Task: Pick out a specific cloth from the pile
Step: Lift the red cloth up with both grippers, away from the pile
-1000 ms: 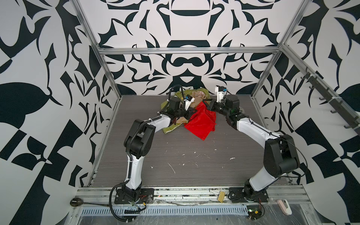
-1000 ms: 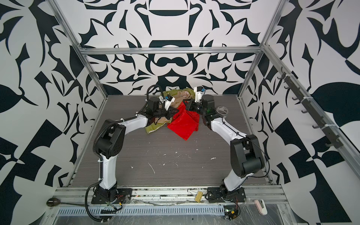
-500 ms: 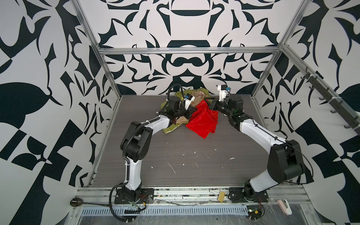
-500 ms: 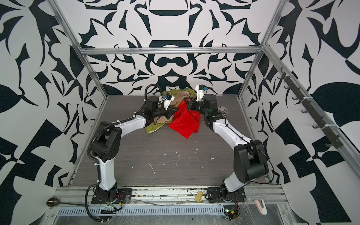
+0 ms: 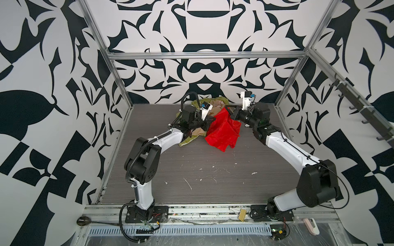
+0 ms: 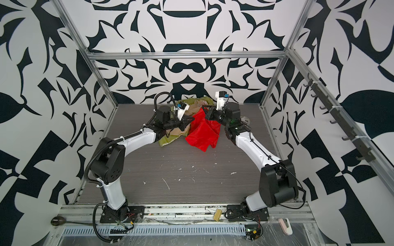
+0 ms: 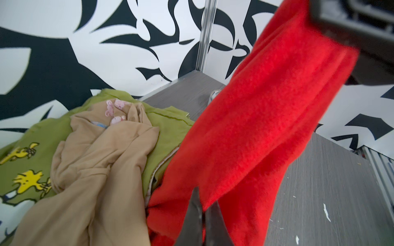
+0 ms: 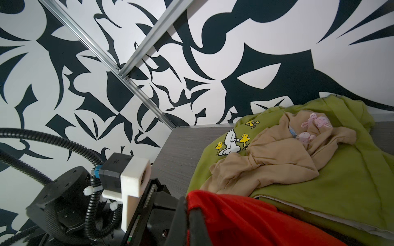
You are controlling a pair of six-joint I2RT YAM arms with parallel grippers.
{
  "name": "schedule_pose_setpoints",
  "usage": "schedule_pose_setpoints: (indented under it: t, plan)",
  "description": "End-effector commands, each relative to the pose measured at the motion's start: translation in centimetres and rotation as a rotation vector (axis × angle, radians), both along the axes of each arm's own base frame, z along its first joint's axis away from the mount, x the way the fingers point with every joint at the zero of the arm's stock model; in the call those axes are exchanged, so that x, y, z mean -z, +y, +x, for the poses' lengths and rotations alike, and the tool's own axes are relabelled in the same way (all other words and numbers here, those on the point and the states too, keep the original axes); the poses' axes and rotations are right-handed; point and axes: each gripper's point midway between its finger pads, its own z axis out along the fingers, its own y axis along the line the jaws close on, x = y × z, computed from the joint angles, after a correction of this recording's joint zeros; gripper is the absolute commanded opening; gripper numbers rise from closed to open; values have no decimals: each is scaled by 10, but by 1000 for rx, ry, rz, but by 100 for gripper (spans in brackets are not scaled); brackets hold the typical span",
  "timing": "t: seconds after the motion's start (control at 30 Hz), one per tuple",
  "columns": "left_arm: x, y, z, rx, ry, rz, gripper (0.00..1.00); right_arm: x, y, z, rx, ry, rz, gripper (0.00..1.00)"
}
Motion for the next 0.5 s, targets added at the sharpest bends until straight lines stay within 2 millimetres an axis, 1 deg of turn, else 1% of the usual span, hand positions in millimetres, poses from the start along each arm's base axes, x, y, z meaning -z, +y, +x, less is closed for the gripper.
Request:
schedule_pose_setpoints:
  t: [0.0,0.27,0.47]
  plan:
    - [-34,5,-10,-1,-74,-37,0,-46,-5,-12,5,-135,18,0]
    - [-56,9,-20,-17,-118,-55,0,-61,-10,-23,17,-162,18,0]
    - [-81,7,-29,-6,-140,-87,0,-72,-15,-30,31,-187,14,0]
